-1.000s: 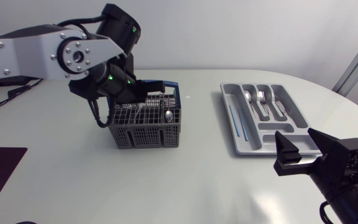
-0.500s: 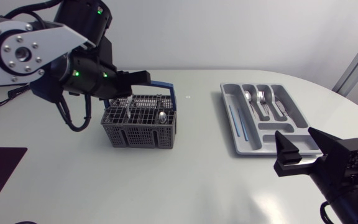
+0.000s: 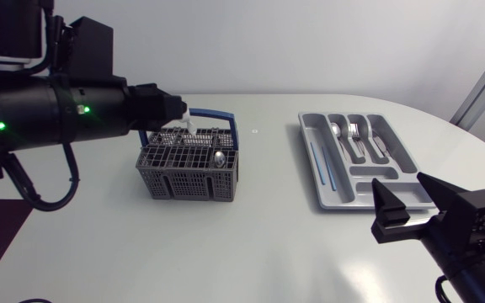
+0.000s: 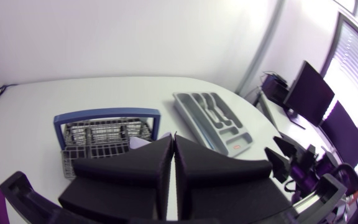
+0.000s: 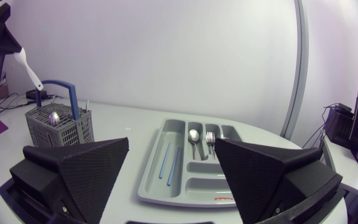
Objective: Unload the cutlery basket into the drawer organizer.
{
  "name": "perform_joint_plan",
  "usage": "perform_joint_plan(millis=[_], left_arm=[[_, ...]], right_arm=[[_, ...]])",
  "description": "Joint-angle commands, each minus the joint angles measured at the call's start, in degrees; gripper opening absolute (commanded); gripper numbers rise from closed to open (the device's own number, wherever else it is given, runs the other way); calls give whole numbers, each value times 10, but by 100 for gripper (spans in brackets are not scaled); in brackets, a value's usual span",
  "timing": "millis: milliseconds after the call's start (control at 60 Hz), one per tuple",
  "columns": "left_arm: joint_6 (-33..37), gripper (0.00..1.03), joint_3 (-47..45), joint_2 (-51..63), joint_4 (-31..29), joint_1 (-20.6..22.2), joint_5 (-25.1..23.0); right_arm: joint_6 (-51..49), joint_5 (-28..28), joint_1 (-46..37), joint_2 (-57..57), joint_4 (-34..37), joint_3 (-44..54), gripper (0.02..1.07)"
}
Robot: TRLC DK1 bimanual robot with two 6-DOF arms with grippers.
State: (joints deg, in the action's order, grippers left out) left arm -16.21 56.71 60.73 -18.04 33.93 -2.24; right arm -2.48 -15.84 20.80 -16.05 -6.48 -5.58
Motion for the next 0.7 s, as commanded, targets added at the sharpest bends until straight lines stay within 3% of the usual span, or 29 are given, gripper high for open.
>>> perform_joint_plan(millis=[0,100,267,367,433,567,683], left_arm=[[56,3,-27,-13,24,0,-54],[119,3,-33,4,32,0,-131],[229,3,-41,43,29,23,-218],[304,3,-41,65,20,41,-249],[334,3,-35,81,11,44,-269],[389,3,-22,121,-2,51,-312],[433,3,-12,153,-6,54,-337]], right_arm=[[-9,12,8,5,38,-19,102],[-9,35,17,6,83,-58,99],[-9,112,16,-20,163,-128,98],[-31,168,8,-33,192,-153,96],[-61,181,8,-50,199,-167,95],[-195,203,10,-91,198,-188,83],[-226,212,7,-125,213,-205,83]])
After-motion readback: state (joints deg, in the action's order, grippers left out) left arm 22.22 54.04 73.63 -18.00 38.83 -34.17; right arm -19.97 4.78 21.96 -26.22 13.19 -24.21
